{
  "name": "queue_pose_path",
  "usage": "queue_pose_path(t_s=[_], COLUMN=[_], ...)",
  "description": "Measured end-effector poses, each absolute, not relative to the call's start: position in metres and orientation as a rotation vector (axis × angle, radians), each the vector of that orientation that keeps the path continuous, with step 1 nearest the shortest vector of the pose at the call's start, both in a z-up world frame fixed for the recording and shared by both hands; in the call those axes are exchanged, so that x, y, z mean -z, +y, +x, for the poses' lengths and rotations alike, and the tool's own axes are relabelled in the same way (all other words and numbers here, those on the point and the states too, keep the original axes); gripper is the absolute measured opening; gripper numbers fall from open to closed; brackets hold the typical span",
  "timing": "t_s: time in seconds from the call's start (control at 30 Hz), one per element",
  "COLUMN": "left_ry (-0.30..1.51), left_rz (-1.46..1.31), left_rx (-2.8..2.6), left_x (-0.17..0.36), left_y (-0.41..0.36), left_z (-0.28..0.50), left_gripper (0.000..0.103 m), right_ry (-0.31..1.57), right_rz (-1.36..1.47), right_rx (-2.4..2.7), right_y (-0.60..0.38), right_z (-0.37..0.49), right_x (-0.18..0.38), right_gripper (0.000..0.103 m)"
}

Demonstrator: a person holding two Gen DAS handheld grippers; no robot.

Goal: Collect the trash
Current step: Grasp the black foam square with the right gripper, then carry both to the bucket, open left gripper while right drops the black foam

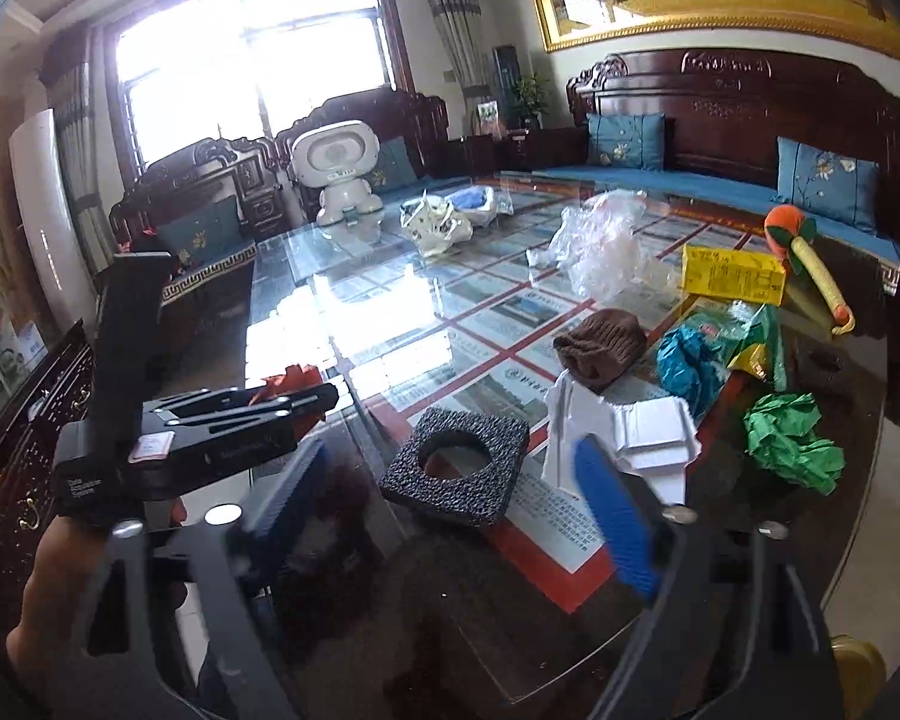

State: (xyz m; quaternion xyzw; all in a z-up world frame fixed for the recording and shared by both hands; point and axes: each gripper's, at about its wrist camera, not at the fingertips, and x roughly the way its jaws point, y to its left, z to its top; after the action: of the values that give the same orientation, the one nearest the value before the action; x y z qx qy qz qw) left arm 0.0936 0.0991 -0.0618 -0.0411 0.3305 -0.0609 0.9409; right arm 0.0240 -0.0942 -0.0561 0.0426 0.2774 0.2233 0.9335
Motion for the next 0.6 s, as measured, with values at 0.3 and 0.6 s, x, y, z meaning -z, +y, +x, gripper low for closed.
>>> queue_pose_path(t_s=[0.3, 0.6], left_ry=[0.674, 0.661], left_rz=[-0.080, -0.064], left_rx=[0.162, 0.182], left_x=[0.063, 0.059], left_y=[0.096, 0.088], left_z=[0.092, 0.095], left_gripper=[0.042, 0.042], right_ry=[0.722, 0.839], right_rz=[0.116, 0.053], right_rx=[-0.365, -0.292], right_y=[-0.087, -0.079], right_z=[0.062, 0.088], right_x=[0.074, 0.085], right_gripper=[0.043, 0.041])
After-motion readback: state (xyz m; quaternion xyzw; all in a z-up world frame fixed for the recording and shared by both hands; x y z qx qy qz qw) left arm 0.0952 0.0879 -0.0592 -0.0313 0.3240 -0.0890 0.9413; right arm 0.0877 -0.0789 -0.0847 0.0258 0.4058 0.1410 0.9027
